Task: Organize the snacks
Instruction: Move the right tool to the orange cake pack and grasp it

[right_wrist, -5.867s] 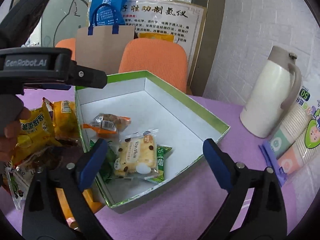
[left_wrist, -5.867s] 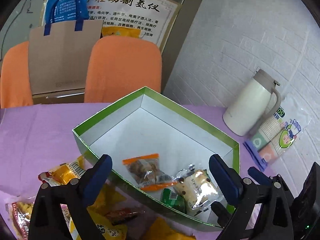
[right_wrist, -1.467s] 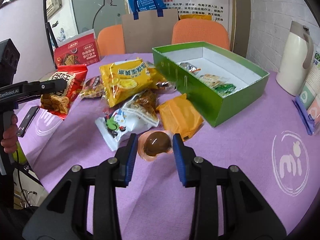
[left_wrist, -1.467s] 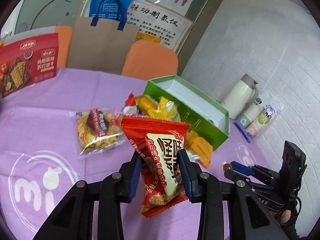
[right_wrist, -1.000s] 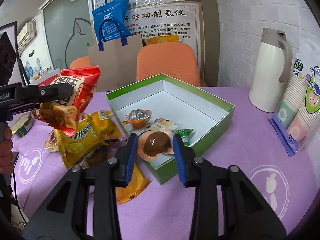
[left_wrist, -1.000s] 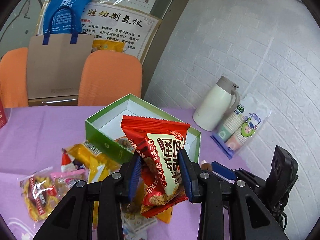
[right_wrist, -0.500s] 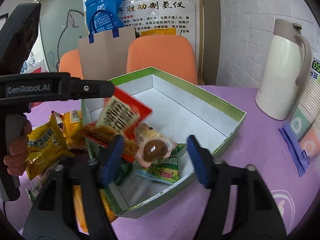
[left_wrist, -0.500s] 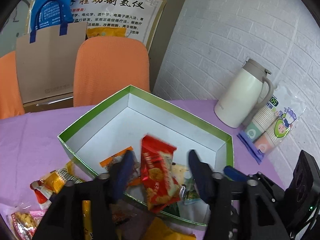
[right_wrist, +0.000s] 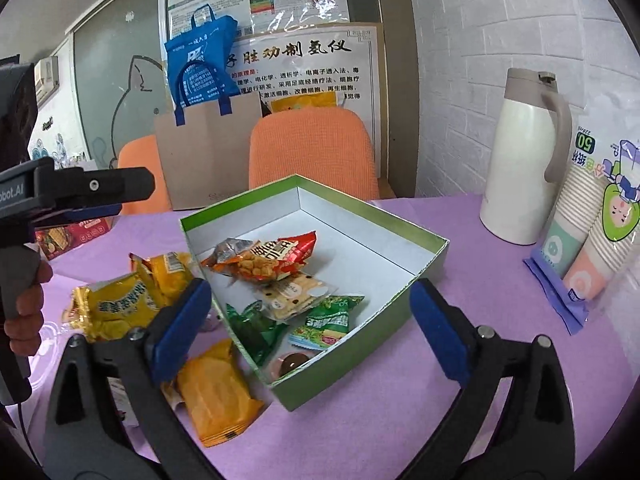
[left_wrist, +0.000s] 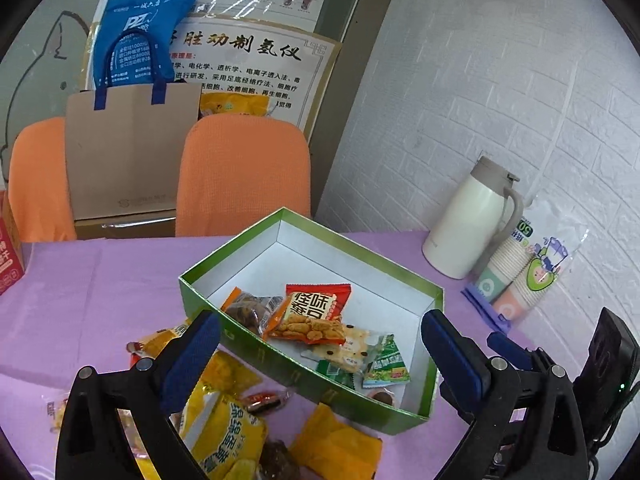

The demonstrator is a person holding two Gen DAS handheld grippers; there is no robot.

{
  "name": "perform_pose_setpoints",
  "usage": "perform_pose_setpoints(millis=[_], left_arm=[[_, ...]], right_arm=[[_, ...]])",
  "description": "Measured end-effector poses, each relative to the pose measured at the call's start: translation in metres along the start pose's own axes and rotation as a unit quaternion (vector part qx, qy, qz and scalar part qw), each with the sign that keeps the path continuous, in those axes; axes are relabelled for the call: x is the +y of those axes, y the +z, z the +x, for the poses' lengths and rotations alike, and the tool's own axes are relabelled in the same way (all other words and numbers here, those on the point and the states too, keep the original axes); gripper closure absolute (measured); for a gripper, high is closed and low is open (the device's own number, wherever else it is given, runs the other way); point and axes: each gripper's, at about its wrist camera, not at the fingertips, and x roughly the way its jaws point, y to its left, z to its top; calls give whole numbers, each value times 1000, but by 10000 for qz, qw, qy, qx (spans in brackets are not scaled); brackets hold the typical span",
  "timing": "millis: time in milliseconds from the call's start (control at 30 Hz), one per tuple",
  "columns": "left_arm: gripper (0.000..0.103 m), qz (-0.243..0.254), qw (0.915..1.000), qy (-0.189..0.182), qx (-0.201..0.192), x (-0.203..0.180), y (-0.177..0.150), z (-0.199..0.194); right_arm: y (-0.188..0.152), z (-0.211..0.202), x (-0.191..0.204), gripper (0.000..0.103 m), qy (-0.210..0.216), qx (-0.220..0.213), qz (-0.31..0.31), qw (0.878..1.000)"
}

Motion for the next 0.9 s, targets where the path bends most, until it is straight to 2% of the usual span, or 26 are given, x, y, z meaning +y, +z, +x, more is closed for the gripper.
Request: perform_pose_setpoints(millis=[167, 300, 367, 500, 667, 733, 900], left_arm=[[1, 156, 9997, 177, -24, -4, -17, -53], [1, 290, 9995, 121, 64, 1, -48, -86], [1, 294, 9995, 12, 136, 8, -68, -97], [1, 35, 9997, -54, 214, 28, -112, -109], [1, -380, 9981, -122, 466, 51, -161, -114], [1, -428, 9976, -145, 519, 56, -169, -118], [1, -393, 9983, -150, 398, 58, -169, -129]], right_arm=[[-1, -35, 21, 1, 299, -148, -122, 9994], [-18, -45, 37, 1, 520, 14, -284, 9982], [-33, -44, 41, 1, 661, 254, -357, 9969], [-64, -28, 49, 1, 661, 834, -580, 9926], [-92, 5, 58, 13, 572, 1484, -810, 9839], [-94, 20, 65, 17, 497, 1618, -978, 9807], [-88, 44, 78, 17, 294, 1695, -1233, 9774]])
